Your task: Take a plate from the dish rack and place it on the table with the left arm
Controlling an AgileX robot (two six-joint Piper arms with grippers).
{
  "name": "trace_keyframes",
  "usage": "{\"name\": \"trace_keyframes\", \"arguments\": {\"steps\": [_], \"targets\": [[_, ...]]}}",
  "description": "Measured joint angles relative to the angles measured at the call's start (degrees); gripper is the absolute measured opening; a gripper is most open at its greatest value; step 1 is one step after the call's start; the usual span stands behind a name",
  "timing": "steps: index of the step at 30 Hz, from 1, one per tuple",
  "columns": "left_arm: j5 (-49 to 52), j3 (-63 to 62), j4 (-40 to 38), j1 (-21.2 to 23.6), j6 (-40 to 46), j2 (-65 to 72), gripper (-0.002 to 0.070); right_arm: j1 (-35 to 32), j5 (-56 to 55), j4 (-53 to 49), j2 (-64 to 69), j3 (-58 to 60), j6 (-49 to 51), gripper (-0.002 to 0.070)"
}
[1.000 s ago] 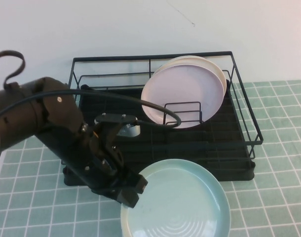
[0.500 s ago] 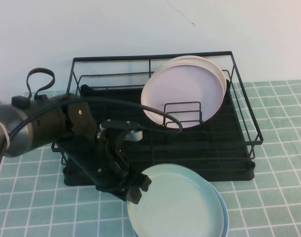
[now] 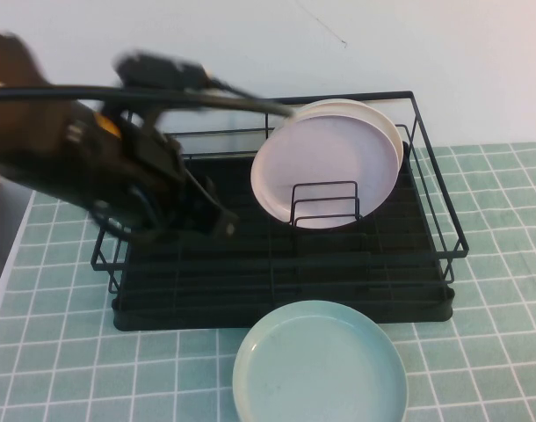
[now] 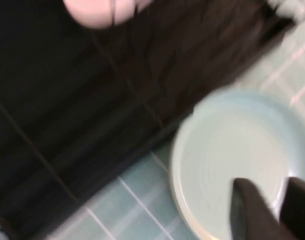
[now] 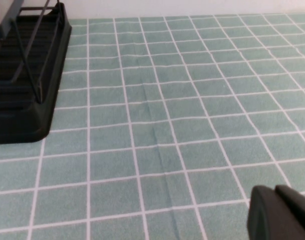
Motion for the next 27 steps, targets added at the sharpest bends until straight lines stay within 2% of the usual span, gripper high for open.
{"name": "trace_keyframes", "arguments": {"steps": [2,6,12,19,27], "targets": [[-0.76,-0.83,1.55,0.0,-0.14,-5.06,0.0069,0.0,0.0,0.0,0.0,0.0,0.0,-0.0002],[-3.86,-0.89,2.03,0.0,-2.26,-14.81,0.0014,0.0,0.0,0.0,0.0,0.0,0.0,-0.0002],[-10.26,5.69,2.36,0.0,-5.54,-28.64,0.0001,0.0,0.0,0.0,0.0,0.0,0.0,-0.0002],[-21.85,24.81,4.66,0.0,-6.52,-42.59,-0.0001,0.0,0.0,0.0,0.0,0.0,0.0,-0.0002],[-23.18,33.8,5.01,0.0,-7.01,-47.3,-0.0001,0.0,0.0,0.0,0.0,0.0,0.0,-0.0002]]}}
